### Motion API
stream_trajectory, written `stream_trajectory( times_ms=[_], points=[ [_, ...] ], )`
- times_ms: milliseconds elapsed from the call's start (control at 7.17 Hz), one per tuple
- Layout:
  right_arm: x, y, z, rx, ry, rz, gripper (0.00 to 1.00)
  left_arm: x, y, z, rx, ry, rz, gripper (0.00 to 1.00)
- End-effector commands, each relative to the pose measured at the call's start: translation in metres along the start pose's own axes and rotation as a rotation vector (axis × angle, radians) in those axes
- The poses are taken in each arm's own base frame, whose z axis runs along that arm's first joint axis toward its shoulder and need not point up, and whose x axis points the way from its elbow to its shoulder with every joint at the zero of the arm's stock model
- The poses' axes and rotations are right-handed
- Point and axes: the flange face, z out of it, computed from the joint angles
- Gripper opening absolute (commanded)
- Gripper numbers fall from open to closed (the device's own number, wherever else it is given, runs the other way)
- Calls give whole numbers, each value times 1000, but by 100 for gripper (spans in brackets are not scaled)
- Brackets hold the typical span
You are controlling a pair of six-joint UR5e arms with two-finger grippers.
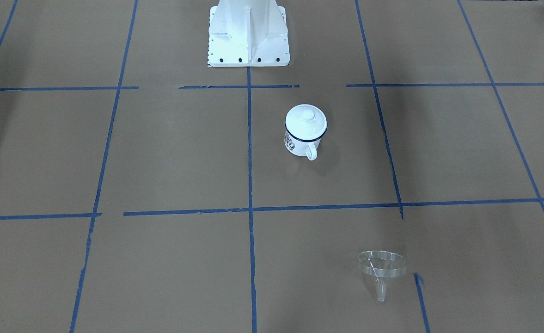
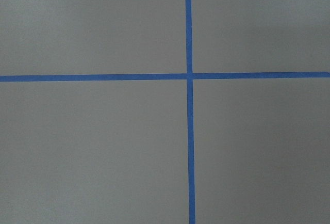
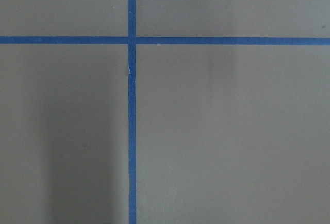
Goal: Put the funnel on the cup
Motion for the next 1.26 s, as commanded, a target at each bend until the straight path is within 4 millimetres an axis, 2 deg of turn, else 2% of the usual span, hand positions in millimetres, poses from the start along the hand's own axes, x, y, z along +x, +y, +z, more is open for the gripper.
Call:
stream_trajectory(
  times_ms=[0, 279, 558, 698, 837, 977, 1116],
  points=[
    [0, 0, 0, -1, 0, 1, 100, 1, -1, -1, 1, 0, 0, 100],
    [0, 0, 0, -1, 0, 1, 100, 16, -2, -15, 27, -2, 23, 100],
    [0, 0, 0, -1, 0, 1, 100, 51, -14, -37, 73, -3, 91, 100],
    [0, 0, 0, -1, 0, 1, 100, 77, -25, -58, 120, -8, 153, 100],
    [0, 0, 0, 1, 0, 0, 100, 95, -43, -75, 164, -16, 195, 100],
    [0, 0, 0, 1, 0, 0, 100, 119, -70, -102, 219, -23, 247, 100],
    [0, 0, 0, 1, 0, 0, 100, 136, -78, -116, 255, -16, 290, 100]
  ],
)
